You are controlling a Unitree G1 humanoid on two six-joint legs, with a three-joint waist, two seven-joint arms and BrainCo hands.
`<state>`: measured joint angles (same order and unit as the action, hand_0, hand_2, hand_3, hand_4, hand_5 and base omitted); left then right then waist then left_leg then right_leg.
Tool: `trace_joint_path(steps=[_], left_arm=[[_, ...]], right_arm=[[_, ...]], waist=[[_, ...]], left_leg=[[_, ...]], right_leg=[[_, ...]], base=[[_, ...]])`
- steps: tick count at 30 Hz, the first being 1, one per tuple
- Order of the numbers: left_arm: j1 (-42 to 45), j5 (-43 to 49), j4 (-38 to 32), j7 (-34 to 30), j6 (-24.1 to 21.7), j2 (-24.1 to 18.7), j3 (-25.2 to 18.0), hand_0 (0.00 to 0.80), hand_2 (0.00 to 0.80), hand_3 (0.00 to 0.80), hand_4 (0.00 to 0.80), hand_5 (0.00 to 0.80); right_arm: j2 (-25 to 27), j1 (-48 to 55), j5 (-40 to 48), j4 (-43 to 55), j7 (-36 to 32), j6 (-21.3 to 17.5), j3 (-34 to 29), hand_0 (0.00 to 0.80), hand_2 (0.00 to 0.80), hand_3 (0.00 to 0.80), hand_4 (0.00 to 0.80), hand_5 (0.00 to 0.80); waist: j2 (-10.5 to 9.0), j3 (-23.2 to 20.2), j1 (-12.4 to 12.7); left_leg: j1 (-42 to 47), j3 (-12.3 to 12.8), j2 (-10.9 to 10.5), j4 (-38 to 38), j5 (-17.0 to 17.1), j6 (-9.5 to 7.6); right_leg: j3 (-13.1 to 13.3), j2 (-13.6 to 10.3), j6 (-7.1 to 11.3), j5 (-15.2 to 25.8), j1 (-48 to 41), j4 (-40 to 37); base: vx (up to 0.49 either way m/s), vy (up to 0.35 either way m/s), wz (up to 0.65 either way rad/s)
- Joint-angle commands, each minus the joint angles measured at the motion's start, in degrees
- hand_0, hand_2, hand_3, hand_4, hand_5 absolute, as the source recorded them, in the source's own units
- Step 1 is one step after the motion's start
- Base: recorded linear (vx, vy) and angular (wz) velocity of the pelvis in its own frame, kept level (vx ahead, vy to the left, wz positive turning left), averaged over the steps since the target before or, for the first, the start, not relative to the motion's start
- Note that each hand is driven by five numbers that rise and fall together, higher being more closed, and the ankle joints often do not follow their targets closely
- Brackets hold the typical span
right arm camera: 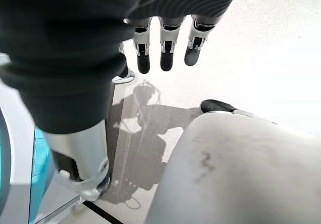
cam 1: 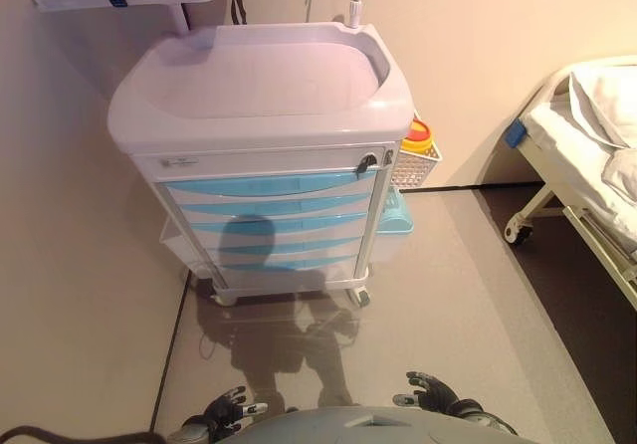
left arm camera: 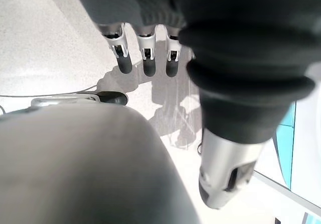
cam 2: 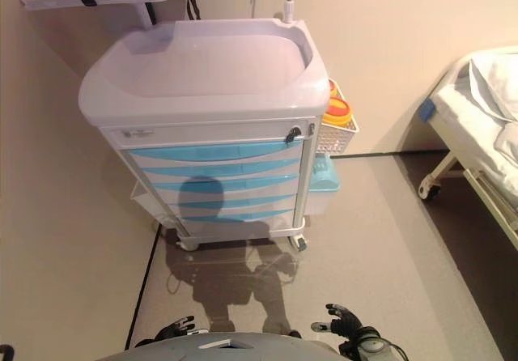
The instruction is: Open the drawer and pick up the medicine
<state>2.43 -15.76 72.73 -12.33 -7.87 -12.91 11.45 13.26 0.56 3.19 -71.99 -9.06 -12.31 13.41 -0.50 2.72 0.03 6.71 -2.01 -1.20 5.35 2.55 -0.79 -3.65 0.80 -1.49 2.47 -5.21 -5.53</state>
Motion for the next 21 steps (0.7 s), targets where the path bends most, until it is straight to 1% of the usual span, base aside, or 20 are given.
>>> trace_joint_path(steps=[1,15,21], left_arm=[[-3.8,-0.2,2.6,-0.9,-2.8,2.3,-1.1,0.000,0.000,0.000,0.000,0.000],[-3.3,-0.7,2.6,-0.8,-3.3,2.3,-1.7,0.000,0.000,0.000,0.000,0.000],[-3.2,-1.0,2.1,-0.5,-4.0,2.4,-1.8,0.000,0.000,0.000,0.000,0.000]], right_arm=[[-0.5,-3.3,-0.4,-2.5,-0.1,-1.5,0.2,0.000,0.000,0.000,0.000,0.000],[-0.4,-3.1,-0.3,-2.9,-0.2,-1.6,-0.1,0.000,0.000,0.000,0.000,0.000],[-0.1,-3.0,-0.6,-2.2,-0.4,-1.1,0.2,0.000,0.000,0.000,0.000,0.000]], waist=[[-0.58,0.7,0.8],[-0.45,0.6,0.8],[-0.35,1.9,0.9]], left_leg=[[1.0,1.4,-4.2,-0.7,-5.2,-1.97],[1.1,1.4,-4.2,-0.8,-5.2,-1.93],[0.0,1.4,-4.4,-2.4,-5.5,-1.96]], right_leg=[[-1.4,0.4,3.12,-3.5,-1.6,3.4],[-1.6,0.2,3.14,-3.7,-1.8,3.5],[-1.7,-0.2,3.08,-3.9,-0.7,4.7]], base=[[0.000,0.000,0.00],[0.003,0.000,0.00],[0.038,0.004,0.00]])
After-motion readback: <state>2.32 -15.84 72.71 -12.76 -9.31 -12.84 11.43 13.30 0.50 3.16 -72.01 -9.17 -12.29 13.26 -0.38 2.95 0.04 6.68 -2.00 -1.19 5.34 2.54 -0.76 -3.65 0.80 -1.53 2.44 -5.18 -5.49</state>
